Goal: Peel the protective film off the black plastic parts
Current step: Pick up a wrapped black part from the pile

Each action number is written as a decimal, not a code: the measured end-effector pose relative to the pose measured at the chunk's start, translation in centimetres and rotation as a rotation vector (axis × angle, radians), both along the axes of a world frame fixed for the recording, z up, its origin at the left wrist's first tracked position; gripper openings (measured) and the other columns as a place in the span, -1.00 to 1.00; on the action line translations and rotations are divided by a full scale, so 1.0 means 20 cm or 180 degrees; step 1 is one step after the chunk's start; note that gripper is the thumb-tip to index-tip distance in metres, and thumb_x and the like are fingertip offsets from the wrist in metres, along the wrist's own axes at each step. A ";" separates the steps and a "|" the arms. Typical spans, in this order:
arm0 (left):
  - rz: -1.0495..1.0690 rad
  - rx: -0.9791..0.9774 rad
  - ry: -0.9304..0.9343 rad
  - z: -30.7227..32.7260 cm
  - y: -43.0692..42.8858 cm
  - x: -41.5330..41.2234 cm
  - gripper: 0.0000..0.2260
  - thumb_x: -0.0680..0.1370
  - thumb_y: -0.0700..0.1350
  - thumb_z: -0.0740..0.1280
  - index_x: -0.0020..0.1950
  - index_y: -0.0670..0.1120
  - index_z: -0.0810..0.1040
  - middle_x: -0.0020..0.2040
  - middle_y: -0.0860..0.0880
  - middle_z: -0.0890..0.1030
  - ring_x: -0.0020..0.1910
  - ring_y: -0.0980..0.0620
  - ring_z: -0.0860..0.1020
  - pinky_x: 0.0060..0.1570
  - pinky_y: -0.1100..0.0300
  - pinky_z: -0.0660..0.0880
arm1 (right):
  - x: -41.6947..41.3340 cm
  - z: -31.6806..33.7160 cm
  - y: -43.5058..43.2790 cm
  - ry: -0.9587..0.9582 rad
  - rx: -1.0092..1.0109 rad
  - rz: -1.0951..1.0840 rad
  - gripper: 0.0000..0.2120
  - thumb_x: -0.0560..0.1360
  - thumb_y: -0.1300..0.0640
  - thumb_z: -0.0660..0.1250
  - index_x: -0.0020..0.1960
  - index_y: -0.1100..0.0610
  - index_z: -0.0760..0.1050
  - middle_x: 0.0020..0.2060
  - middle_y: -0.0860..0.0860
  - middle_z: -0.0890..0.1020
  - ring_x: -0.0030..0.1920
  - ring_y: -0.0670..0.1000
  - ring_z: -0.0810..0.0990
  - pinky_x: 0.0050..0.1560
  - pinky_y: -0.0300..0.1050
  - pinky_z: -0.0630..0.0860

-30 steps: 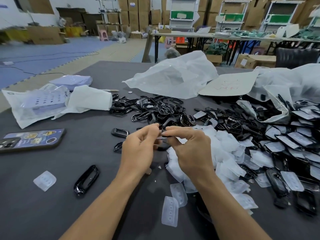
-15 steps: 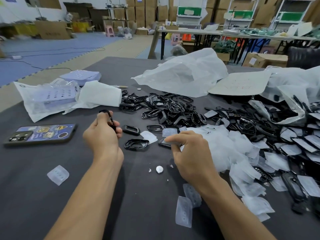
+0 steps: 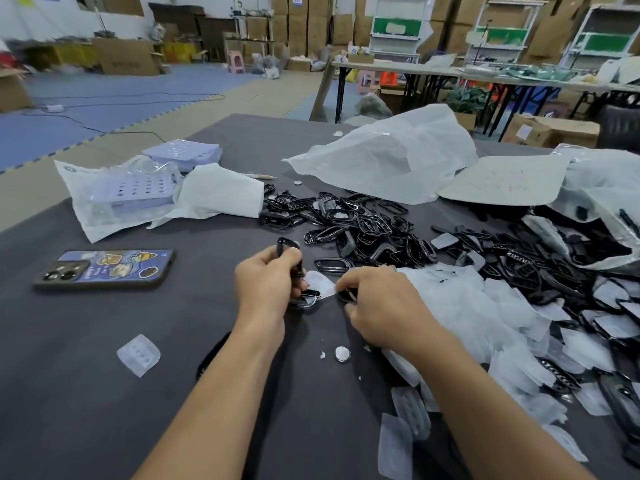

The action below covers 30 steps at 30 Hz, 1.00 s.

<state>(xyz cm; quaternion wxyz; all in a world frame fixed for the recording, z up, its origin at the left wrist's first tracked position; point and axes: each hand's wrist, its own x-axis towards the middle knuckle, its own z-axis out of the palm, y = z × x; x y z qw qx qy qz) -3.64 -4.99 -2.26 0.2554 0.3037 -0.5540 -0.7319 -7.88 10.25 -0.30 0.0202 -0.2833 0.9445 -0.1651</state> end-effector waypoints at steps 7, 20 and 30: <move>-0.0340 -0.0066 0.0075 -0.02 0.09 -0.04 -0.88 0.50 -0.34 0.47 -0.16 -0.14 0.70 -0.30 -0.07 0.68 -0.46 0.03 0.58 -0.45 0.30 0.52 | -0.36 0.14 0.33 0.0219 -0.0559 -0.1223 -0.69 0.49 0.18 0.37 0.16 -0.06 0.69 0.10 -0.01 0.74 0.18 0.10 0.66 0.32 0.02 0.53; -0.1508 0.0072 -0.0086 -0.02 0.21 -0.06 -0.89 0.54 -0.31 0.45 0.03 -0.18 0.70 -0.26 -0.12 0.70 -0.44 0.03 0.61 -0.47 0.33 0.52 | -0.68 0.13 0.73 -0.0167 0.0514 -0.0988 -0.65 0.49 0.34 0.33 0.13 0.01 0.71 0.11 0.00 0.73 0.09 0.08 0.65 0.14 -0.11 0.58; -0.1570 -0.0126 -0.0157 -0.03 0.22 -0.06 -0.90 0.54 -0.32 0.45 -0.02 -0.15 0.71 -0.24 -0.15 0.71 -0.43 0.01 0.62 -0.46 0.31 0.51 | -0.66 0.15 0.68 -0.0087 0.0474 -0.1108 -0.85 0.51 0.28 0.42 0.00 0.13 0.73 0.02 0.15 0.73 0.06 0.18 0.68 0.16 0.07 0.63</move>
